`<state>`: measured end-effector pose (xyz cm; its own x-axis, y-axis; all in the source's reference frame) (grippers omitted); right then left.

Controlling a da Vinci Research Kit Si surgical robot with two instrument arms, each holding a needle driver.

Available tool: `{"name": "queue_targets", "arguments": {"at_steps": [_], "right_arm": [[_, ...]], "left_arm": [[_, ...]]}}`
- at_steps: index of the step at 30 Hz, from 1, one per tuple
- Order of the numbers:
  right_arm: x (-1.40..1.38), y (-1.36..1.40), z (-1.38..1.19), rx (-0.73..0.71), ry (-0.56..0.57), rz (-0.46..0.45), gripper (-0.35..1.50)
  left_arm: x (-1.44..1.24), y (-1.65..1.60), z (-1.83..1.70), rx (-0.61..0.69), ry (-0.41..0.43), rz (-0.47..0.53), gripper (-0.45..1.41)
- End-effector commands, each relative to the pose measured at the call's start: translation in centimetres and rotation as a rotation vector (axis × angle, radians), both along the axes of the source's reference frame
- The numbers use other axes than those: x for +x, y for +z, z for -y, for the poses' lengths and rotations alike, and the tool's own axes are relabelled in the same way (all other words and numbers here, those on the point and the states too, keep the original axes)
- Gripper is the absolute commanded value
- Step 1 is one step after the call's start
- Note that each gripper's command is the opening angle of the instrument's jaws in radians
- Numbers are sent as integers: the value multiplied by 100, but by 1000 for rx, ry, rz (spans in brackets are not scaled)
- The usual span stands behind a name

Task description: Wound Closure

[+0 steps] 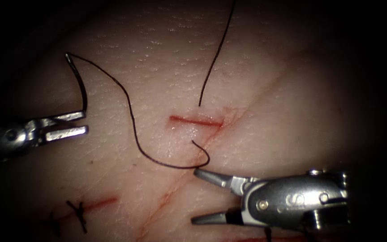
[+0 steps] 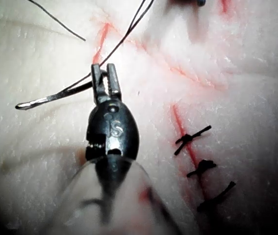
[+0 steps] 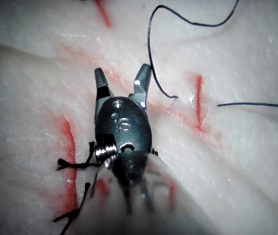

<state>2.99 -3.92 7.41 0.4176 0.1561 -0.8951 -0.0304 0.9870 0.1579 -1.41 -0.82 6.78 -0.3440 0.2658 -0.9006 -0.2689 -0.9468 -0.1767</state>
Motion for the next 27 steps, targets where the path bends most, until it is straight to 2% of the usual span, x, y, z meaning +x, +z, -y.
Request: {"name": "queue_targets", "arguments": {"at_steps": [1,7,10,14,16,21,27], "right_arm": [[1,15,3,-15,2,8,126],[-7,46,9,-46,3,21,128],[-13,55,11,-56,1,19,114],[-17,64,3,-60,18,25,111],[-15,70,-6,-54,51,14,106],[-3,81,-20,-54,103,10,109],[15,94,-22,-38,120,-3,108]], "left_arm": [[-4,7,2,1,-3,-4,-45],[9,11,-6,2,-19,-27,-45],[16,12,-9,2,-25,-36,-45],[19,12,-8,3,-35,-48,-45],[18,11,-7,3,-43,-55,-45],[17,11,-7,4,-42,-54,-45],[17,12,-5,4,-41,-53,-45]]}}
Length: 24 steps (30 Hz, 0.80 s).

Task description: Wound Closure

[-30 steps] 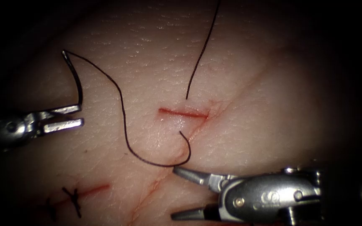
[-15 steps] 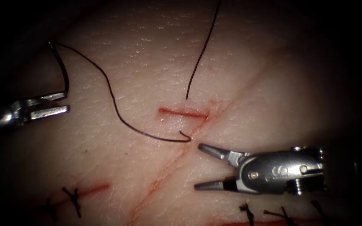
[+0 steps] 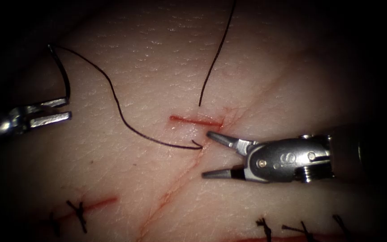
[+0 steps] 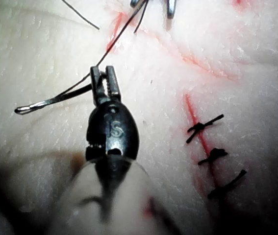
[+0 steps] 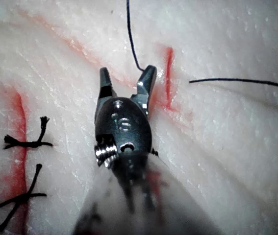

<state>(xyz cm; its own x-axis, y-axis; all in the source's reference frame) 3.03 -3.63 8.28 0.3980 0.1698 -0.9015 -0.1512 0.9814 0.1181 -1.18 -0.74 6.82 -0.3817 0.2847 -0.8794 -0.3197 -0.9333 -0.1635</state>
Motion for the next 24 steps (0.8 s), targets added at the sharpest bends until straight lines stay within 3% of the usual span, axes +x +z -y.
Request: {"name": "queue_targets", "arguments": {"at_steps": [1,2,3,4,5,15,24], "right_arm": [[14,9,8,7,-4,-8,93],[14,9,8,13,-3,-11,77],[14,9,8,13,-6,-17,47],[13,9,10,16,-19,-34,-20],[13,8,10,20,-29,-39,-35],[5,-12,22,33,-29,-24,-35],[23,-84,86,33,-100,-68,-35]], "left_arm": [[-6,8,5,-1,2,2,-45],[-6,8,6,-2,4,4,-45],[-6,8,6,-2,4,4,-45],[-6,9,7,-3,4,3,-45],[-6,9,7,-3,3,3,-45],[-8,11,9,-5,5,5,-45],[-20,17,13,-12,9,14,-45]]}}
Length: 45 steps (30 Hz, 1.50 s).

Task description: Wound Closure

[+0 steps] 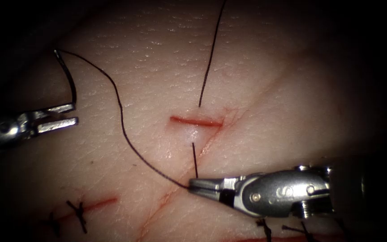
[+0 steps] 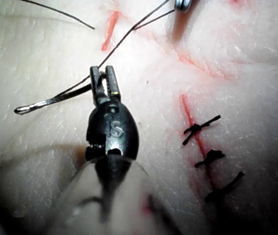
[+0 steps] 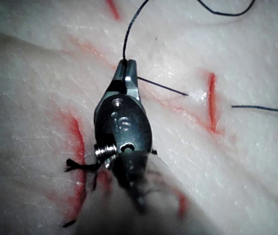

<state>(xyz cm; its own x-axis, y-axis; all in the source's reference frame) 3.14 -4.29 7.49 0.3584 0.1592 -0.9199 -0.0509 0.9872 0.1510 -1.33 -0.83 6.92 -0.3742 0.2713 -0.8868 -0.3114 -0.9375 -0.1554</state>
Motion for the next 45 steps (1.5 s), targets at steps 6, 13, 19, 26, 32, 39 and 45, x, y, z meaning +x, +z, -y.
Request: {"name": "queue_targets", "arguments": {"at_steps": [6,13,19,26,32,39,45], "right_arm": [[38,-66,71,7,-59,-44,-35],[42,-65,41,5,-51,-30,108],[9,-22,-8,-18,-21,11,123],[-15,0,-25,-36,-28,17,121],[-16,23,-30,-57,-30,26,121],[-32,22,-29,-55,-31,4,133],[-72,12,-32,-52,-39,-4,140]], "left_arm": [[-12,8,5,2,8,5,-45],[-11,7,6,3,11,3,-45],[-9,6,5,5,14,6,-45],[-5,6,5,6,20,6,-45],[-7,7,4,5,18,5,-45],[1,8,2,6,24,9,-45],[28,1,-8,11,6,-15,-45]]}}
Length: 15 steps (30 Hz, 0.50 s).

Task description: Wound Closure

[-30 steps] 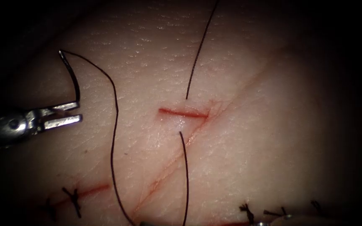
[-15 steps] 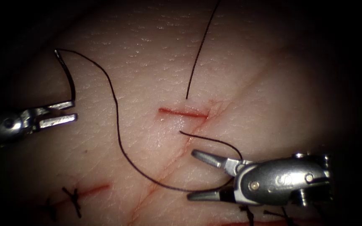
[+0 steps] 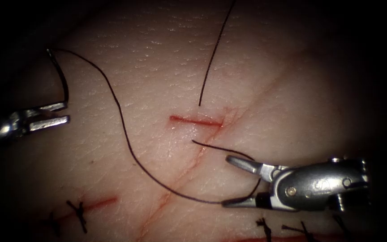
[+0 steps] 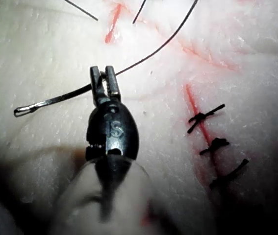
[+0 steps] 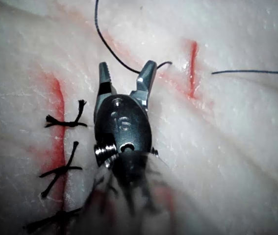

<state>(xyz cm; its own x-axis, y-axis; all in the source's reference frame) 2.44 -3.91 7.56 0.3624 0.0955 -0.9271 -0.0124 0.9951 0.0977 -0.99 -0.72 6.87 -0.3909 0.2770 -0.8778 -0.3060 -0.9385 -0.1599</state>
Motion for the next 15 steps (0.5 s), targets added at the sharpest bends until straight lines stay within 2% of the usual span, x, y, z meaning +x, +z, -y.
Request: {"name": "queue_targets", "arguments": {"at_steps": [1,8,10,15], "right_arm": [[-7,5,6,2,1,-4,140],[-28,1,4,2,3,-19,147],[-25,5,2,0,9,-14,145],[1,26,-1,-17,36,5,145]], "left_arm": [[0,5,1,0,-10,3,-45],[28,-4,-13,4,-61,-5,-45],[35,-5,-15,5,-78,-15,-45],[29,-4,-12,4,-85,-17,-45]]}}
